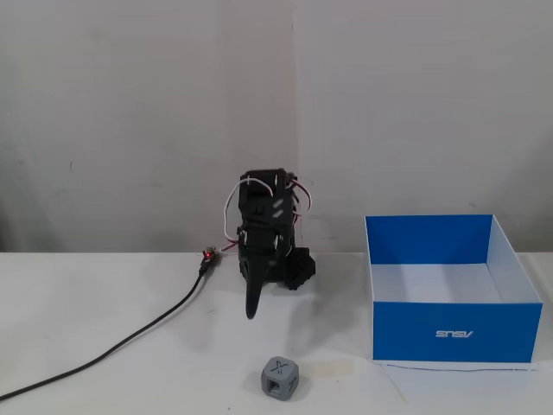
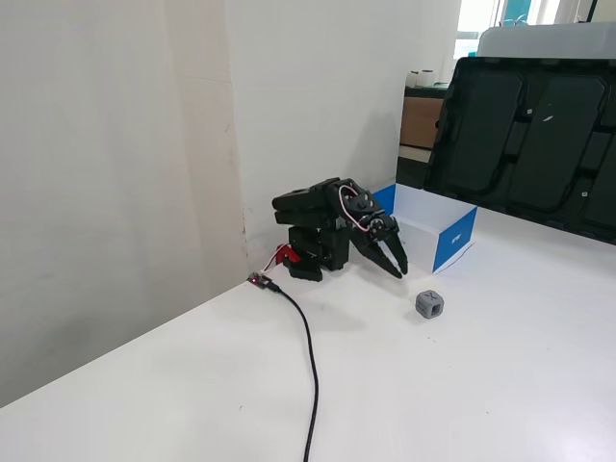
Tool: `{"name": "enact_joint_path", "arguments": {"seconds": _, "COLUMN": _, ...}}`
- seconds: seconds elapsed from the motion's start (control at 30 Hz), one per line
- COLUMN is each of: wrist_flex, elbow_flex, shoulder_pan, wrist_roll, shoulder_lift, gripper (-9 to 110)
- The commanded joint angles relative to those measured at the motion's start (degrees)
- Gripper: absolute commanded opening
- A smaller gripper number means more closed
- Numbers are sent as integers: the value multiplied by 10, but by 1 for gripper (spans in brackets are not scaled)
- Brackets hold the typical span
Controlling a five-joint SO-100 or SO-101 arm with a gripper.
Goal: Pick the gray block and keep it in the box.
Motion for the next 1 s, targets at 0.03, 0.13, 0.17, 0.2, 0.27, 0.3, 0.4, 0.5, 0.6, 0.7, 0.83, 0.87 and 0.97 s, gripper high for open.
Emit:
{"name": "enact_joint_path", "arguments": {"seconds": 0.03, "wrist_flex": -39, "elbow_flex": -108, "shoulder_pan": 4, "wrist_roll": 4, "shoulder_lift": -142, "gripper": 0}}
{"name": "enact_joint_path", "arguments": {"seconds": 0.13, "wrist_flex": -50, "elbow_flex": -142, "shoulder_pan": 5, "wrist_roll": -6, "shoulder_lift": -205, "gripper": 0}}
{"name": "enact_joint_path", "arguments": {"seconds": 0.17, "wrist_flex": -54, "elbow_flex": -151, "shoulder_pan": 5, "wrist_roll": -11, "shoulder_lift": -220, "gripper": 0}}
{"name": "enact_joint_path", "arguments": {"seconds": 0.2, "wrist_flex": -58, "elbow_flex": -159, "shoulder_pan": 4, "wrist_roll": -16, "shoulder_lift": -232, "gripper": 0}}
{"name": "enact_joint_path", "arguments": {"seconds": 0.27, "wrist_flex": -64, "elbow_flex": -178, "shoulder_pan": 3, "wrist_roll": -32, "shoulder_lift": -254, "gripper": 0}}
{"name": "enact_joint_path", "arguments": {"seconds": 0.3, "wrist_flex": -64, "elbow_flex": -188, "shoulder_pan": 3, "wrist_roll": -36, "shoulder_lift": -265, "gripper": 0}}
{"name": "enact_joint_path", "arguments": {"seconds": 0.4, "wrist_flex": -55, "elbow_flex": -228, "shoulder_pan": 3, "wrist_roll": -43, "shoulder_lift": -315, "gripper": 0}}
{"name": "enact_joint_path", "arguments": {"seconds": 0.5, "wrist_flex": -56, "elbow_flex": -260, "shoulder_pan": 4, "wrist_roll": -54, "shoulder_lift": -366, "gripper": 0}}
{"name": "enact_joint_path", "arguments": {"seconds": 0.6, "wrist_flex": -60, "elbow_flex": -290, "shoulder_pan": 5, "wrist_roll": -68, "shoulder_lift": -411, "gripper": 0}}
{"name": "enact_joint_path", "arguments": {"seconds": 0.7, "wrist_flex": -58, "elbow_flex": -316, "shoulder_pan": 6, "wrist_roll": -115, "shoulder_lift": -453, "gripper": 0}}
{"name": "enact_joint_path", "arguments": {"seconds": 0.83, "wrist_flex": -33, "elbow_flex": -374, "shoulder_pan": 11, "wrist_roll": -178, "shoulder_lift": -535, "gripper": 0}}
{"name": "enact_joint_path", "arguments": {"seconds": 0.87, "wrist_flex": -25, "elbow_flex": -390, "shoulder_pan": 12, "wrist_roll": -184, "shoulder_lift": -555, "gripper": 0}}
{"name": "enact_joint_path", "arguments": {"seconds": 0.97, "wrist_flex": -29, "elbow_flex": -422, "shoulder_pan": 18, "wrist_roll": -261, "shoulder_lift": -599, "gripper": 0}}
